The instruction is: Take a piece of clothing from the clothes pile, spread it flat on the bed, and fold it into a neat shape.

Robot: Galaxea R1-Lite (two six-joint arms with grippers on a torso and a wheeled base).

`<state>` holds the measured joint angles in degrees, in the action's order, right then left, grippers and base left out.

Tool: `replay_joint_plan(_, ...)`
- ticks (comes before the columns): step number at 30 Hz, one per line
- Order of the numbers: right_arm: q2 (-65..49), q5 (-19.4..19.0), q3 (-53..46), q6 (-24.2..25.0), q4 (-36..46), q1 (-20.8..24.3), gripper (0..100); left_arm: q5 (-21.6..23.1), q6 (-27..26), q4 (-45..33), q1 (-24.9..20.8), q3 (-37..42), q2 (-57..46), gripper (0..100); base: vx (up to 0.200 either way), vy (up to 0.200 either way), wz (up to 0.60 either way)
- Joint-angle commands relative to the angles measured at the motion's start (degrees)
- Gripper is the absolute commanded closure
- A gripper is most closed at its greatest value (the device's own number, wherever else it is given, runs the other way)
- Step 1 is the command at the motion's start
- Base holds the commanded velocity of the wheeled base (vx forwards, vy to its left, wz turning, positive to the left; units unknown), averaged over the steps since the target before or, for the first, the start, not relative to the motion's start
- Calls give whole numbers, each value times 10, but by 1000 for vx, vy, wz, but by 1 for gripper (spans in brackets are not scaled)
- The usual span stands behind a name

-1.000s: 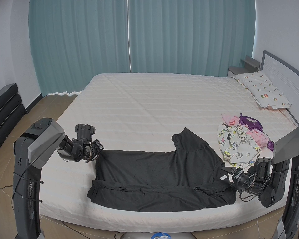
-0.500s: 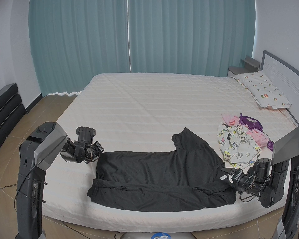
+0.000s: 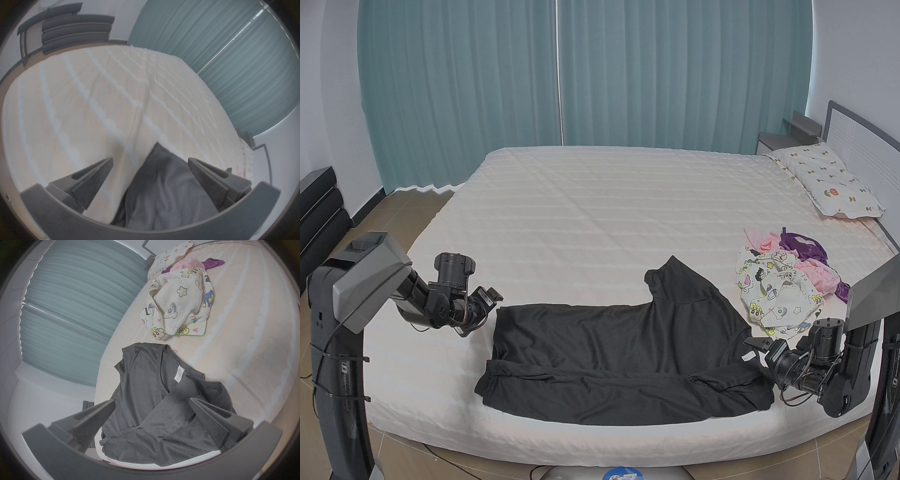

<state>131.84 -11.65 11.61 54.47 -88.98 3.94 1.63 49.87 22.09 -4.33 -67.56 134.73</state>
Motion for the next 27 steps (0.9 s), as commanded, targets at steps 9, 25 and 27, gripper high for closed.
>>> replay_joint_plan(9, 0, 0, -3, 0, -1, 1, 0, 73, -6, 7, -45, 188, -107, 0, 0, 0, 0)
replay_joint_plan(25, 1, -4, -3, -1, -1, 5, 0, 86, -108, 30, -62, 211, -88, 0, 0, 0, 0)
replay_joint_plan(27, 1, -4, -4, -1, -1, 5, 0, 85, -110, 30, -61, 210, -84, 0, 0, 0, 0)
